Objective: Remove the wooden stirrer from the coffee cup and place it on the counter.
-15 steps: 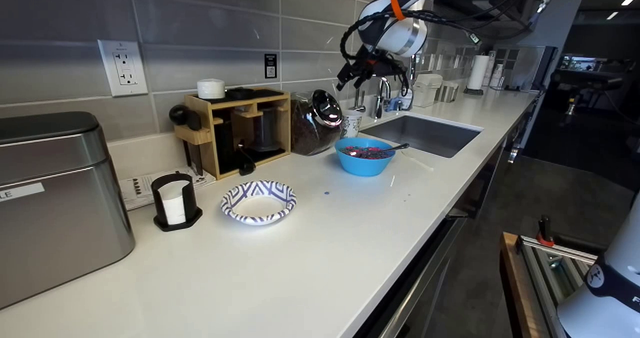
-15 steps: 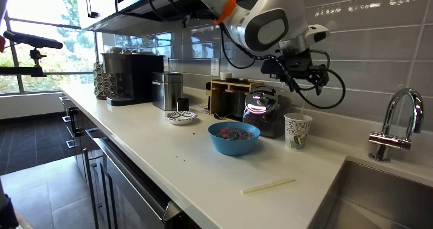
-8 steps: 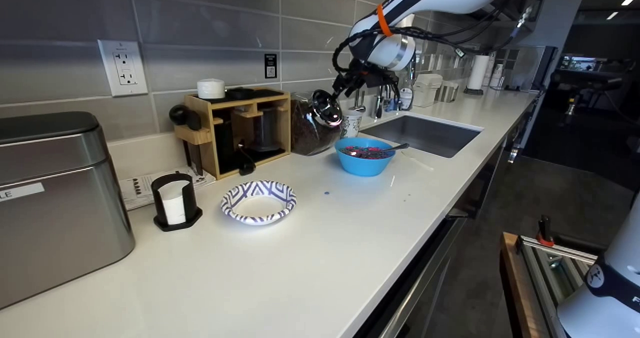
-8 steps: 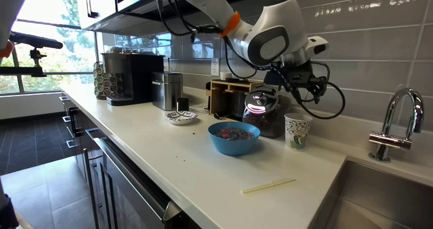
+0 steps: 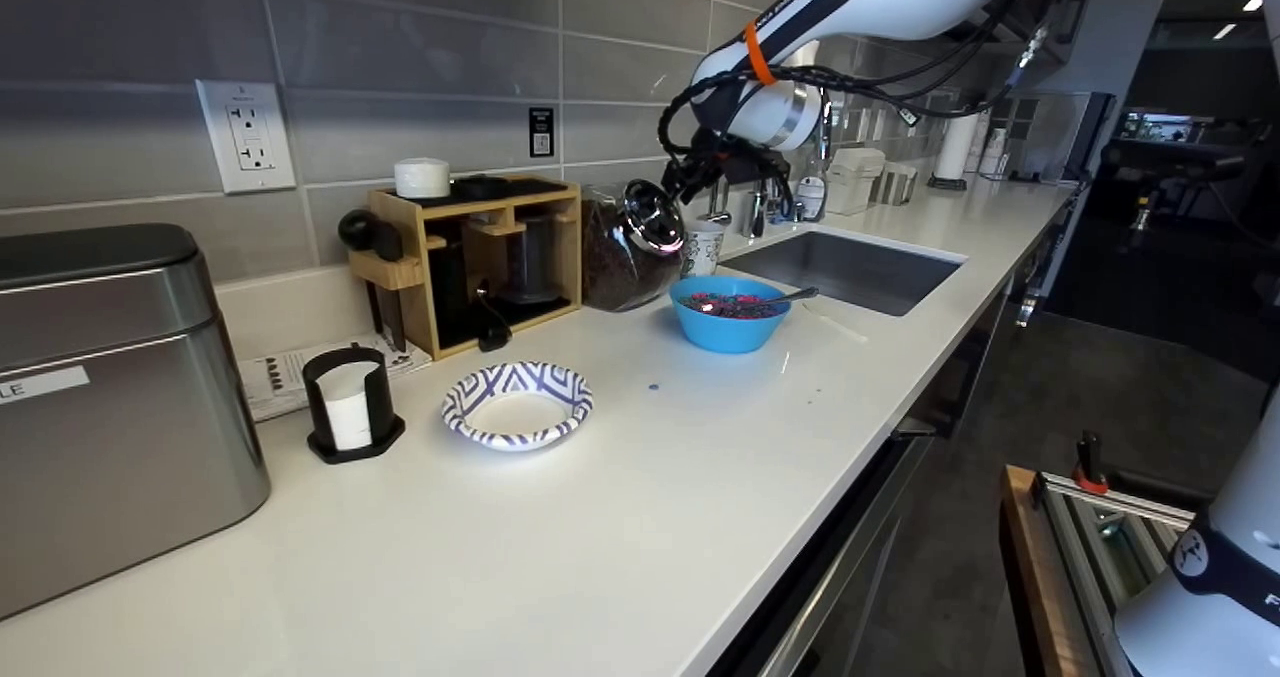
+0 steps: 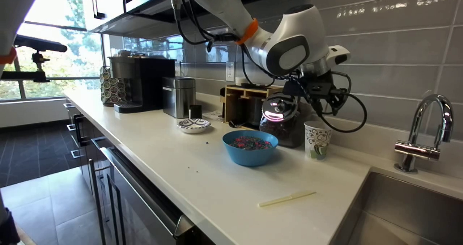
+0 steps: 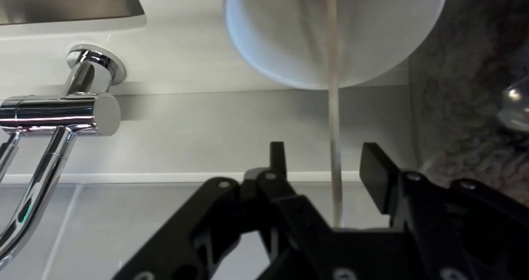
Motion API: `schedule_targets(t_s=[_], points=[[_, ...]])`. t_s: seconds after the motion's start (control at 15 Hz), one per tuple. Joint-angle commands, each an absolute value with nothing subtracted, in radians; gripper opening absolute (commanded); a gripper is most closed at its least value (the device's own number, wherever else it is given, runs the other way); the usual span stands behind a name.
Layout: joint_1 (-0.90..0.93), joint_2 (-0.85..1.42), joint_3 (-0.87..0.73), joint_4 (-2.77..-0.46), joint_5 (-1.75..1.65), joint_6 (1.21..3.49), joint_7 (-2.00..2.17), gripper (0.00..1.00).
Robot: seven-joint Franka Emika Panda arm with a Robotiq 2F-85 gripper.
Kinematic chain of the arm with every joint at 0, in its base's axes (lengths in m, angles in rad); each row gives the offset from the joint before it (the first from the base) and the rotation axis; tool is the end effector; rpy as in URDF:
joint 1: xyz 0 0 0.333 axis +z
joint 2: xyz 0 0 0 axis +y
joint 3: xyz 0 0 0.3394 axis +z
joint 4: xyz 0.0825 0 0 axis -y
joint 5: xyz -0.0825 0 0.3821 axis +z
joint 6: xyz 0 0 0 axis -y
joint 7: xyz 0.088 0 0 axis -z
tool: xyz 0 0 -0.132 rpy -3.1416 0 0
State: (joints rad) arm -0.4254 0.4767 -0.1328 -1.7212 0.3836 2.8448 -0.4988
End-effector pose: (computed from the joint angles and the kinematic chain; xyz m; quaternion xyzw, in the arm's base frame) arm 0.6215 -0.3916 0.3879 0.9297 -0.1662 0.3172 0.0867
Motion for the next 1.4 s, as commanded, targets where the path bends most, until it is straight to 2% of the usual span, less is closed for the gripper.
schedule_targets(t_s=[0.0,0.07,0.13,0.2,0.27,0.33,0.47,1.33], points=[[-0.457,0.503,-0.099,-1.69,0.412,2.858,-0.529,0.4],[-0.461,0.505,-0.096,-1.687,0.41,2.855,-0.528,0.39],[-0.465,0.505,-0.092,-1.686,0.411,2.856,-0.528,0.32],[-0.469,0.506,-0.087,-1.684,0.411,2.856,-0.529,0.31],[-0.474,0.506,-0.082,-1.682,0.411,2.855,-0.531,0.18],[-0.478,0.506,-0.078,-1.681,0.411,2.853,-0.531,0.21],[-0.486,0.504,-0.069,-1.683,0.411,2.851,-0.532,0.0],[-0.551,0.44,0.009,-1.718,0.419,2.894,-0.586,0.01]])
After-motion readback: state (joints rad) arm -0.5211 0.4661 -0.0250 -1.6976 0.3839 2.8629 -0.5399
